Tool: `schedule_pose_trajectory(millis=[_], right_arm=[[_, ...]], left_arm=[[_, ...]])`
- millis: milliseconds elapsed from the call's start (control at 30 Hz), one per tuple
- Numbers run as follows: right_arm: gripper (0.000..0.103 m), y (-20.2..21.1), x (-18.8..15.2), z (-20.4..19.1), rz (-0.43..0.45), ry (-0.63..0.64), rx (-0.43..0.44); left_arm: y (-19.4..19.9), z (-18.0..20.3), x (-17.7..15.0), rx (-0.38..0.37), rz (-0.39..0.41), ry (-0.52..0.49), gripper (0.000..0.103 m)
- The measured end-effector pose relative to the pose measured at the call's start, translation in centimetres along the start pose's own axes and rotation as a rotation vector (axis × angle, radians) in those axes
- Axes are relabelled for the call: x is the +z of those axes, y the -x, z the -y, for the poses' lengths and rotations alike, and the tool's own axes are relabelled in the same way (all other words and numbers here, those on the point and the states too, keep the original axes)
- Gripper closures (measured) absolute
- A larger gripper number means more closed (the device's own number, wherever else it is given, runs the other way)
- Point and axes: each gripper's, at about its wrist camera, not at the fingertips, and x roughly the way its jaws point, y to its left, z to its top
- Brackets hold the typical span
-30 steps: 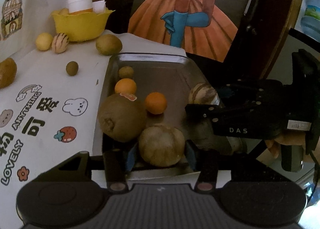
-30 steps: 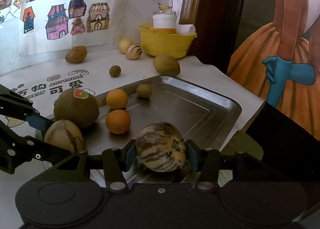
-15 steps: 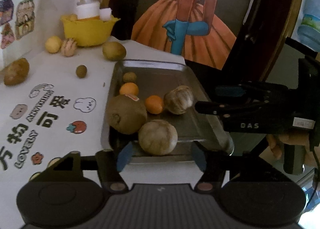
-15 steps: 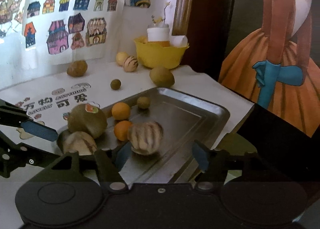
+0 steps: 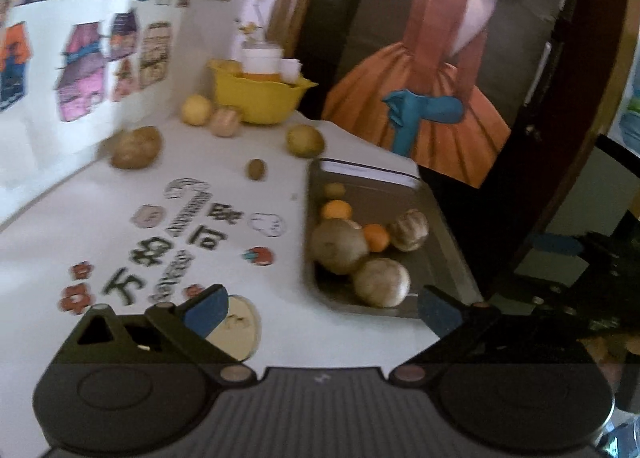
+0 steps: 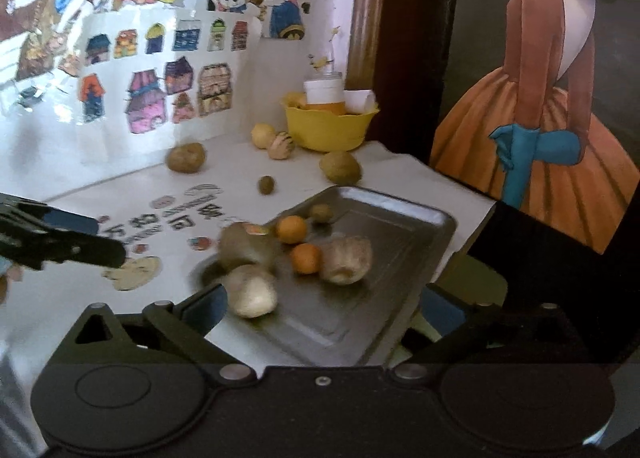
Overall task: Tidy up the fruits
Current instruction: 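Lower and release the melon from the right tool while the left tool releases the brown fruit, then lift both tools away from the metal tray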
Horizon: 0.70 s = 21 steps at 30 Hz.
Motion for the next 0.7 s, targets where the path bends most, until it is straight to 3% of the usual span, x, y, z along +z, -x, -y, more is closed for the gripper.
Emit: schedule_pose_trajectory(millis=[467,700], right_arm=[[0.001,2.3,3.5,-9.5,-0.168,0.0,0.166],[0.001,0.9,7.0,-10.8,-0.21,-0.065,0.24]], left_arm=[[4.9,-6.1,-0.3,0.146,-0.047,0.013,0.0],[6.0,-8.9,0.4,0.21,-0.046,0.01,0.0]])
